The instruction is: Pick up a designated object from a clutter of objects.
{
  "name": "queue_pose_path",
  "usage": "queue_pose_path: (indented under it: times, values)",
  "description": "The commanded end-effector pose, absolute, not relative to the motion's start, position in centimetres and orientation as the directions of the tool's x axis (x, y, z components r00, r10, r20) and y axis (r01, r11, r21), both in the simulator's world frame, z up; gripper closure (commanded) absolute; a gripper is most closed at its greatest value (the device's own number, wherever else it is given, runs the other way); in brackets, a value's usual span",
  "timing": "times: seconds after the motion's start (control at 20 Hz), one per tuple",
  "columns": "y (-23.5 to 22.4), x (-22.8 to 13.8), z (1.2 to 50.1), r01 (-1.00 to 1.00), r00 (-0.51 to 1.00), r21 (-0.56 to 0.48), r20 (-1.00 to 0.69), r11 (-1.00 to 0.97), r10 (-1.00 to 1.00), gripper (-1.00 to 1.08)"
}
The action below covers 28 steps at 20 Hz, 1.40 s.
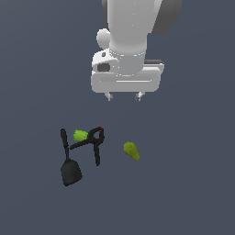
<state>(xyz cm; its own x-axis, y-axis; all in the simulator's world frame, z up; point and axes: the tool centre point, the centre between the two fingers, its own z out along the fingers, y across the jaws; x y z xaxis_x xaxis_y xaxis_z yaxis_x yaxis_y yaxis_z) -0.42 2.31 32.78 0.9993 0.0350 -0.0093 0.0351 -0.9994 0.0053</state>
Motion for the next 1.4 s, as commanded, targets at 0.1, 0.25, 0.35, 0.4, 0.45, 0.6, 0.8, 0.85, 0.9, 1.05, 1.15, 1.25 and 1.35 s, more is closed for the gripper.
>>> queue_pose_path:
  times: [0.1, 0.25, 0.35, 0.4, 0.45, 0.6, 0.8, 0.85, 0.9, 1.05, 1.15, 1.25, 1.35]
  values:
    - [2.3, -0.3, 32.8, 0.035, 0.999, 0.007, -0.009, -0.999, 0.035, -0.92]
    - [2.3, 0.0, 33.0, 0.035, 0.999, 0.017, -0.005, -0.999, 0.035, -0.92]
    - [2.3, 0.3, 33.2, 0.035, 0.999, 0.024, -0.002, -0.999, 0.035, -0.92]
    - [2.3, 0.3, 33.2, 0.036, 0.999, 0.026, -0.002, -0.999, 0.036, -0.92]
    - [2.3, 0.4, 33.3, 0.036, 0.999, 0.028, -0.001, -0.999, 0.036, -0.92]
    - [2.3, 0.4, 33.2, 0.035, 0.999, 0.026, -0.002, -0.999, 0.035, -0.92]
    - [1.5, 0.7, 32.2, 0.028, 1.0, 0.021, -0.002, -0.999, 0.028, -0.92]
    - [1.2, 0.8, 31.9, 0.026, 1.0, 0.019, -0.002, -0.999, 0.025, -0.92]
    - [0.8, 0.9, 31.4, 0.022, 1.0, 0.017, -0.002, -1.0, 0.022, -0.92]
    - [-0.5, 1.3, 29.8, 0.009, 1.0, 0.009, -0.003, -1.0, 0.009, -0.92]
    - [-1.7, 1.5, 28.4, -0.002, 1.0, 0.003, -0.003, -1.0, -0.002, -0.92]
    - [-3.1, 1.8, 26.7, -0.015, 1.0, -0.004, -0.003, -1.0, -0.015, -0.92]
    - [-4.7, 1.9, 24.9, -0.032, 1.0, -0.009, -0.003, -0.999, -0.031, -0.92]
